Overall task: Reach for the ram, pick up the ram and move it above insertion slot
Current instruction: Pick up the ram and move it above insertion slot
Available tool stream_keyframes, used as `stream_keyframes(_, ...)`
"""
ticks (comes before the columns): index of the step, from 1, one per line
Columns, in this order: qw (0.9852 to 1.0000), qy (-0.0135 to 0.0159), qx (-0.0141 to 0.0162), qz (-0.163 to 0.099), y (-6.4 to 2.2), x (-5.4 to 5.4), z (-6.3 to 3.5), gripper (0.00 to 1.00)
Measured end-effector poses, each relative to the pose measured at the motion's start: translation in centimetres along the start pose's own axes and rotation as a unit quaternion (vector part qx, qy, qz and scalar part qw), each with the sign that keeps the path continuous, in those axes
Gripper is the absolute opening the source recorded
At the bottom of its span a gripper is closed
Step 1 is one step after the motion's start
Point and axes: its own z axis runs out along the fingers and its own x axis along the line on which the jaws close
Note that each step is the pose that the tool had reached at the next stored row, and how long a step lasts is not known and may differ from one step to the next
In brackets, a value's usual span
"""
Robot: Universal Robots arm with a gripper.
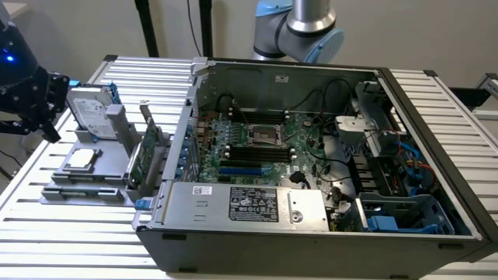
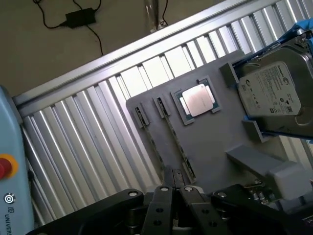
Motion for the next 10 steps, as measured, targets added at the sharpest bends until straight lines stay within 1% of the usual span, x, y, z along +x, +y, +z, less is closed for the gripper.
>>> stream_keyframes(3, 0.9996, 0.0007, 0.0005, -0.027, 0.00, 0.00, 0.08, 0.11)
stream_keyframes(5, 0.9990, 0.0013, 0.0009, -0.045, 0.00, 0.00, 0.13, 0.11)
stream_keyframes(8, 0.9974, 0.0020, 0.0014, -0.072, -0.01, 0.00, 0.21, 0.11)
stream_keyframes(10, 0.9958, 0.0025, 0.0017, -0.091, -0.01, 0.00, 0.26, 0.11)
